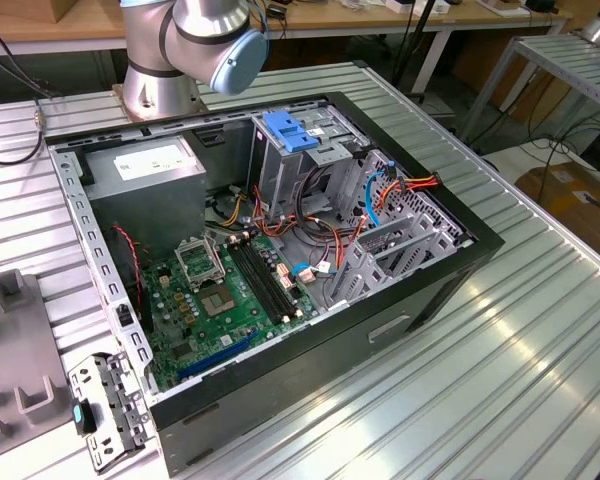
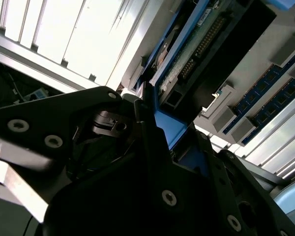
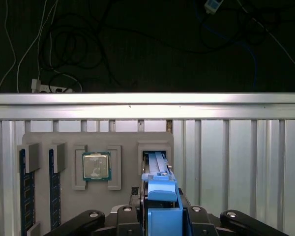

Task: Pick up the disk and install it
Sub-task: 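Pick up the disk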

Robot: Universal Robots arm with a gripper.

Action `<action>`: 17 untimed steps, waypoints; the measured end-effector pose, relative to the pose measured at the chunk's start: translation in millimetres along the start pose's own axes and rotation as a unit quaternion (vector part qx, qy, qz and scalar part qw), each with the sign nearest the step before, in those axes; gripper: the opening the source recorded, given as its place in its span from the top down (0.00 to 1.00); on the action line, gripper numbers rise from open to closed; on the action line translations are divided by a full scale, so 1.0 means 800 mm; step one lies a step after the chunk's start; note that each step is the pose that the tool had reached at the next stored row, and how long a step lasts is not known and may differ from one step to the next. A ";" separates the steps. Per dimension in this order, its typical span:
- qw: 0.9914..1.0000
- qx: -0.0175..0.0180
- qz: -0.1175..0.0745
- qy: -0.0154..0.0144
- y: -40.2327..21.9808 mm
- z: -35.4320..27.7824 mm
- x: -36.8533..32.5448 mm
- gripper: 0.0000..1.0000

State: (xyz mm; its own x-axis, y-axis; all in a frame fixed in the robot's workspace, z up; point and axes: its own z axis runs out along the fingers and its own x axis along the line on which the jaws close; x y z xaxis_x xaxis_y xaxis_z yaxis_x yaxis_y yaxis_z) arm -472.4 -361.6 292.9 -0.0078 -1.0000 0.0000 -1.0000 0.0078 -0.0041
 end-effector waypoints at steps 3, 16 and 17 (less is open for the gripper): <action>1.000 0.000 0.000 0.000 0.0000 -0.0003 0.0000 0.63; 1.000 0.000 0.000 0.001 -0.0003 -0.0545 0.0000 0.63; 1.000 0.000 0.000 0.001 -0.0002 -0.0546 0.0000 0.63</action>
State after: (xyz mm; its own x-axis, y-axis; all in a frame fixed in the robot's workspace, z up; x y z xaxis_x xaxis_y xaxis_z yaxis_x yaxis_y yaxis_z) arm -472.4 -361.6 336.5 -0.0079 -1.0000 0.0018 -1.0000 0.0079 -0.0044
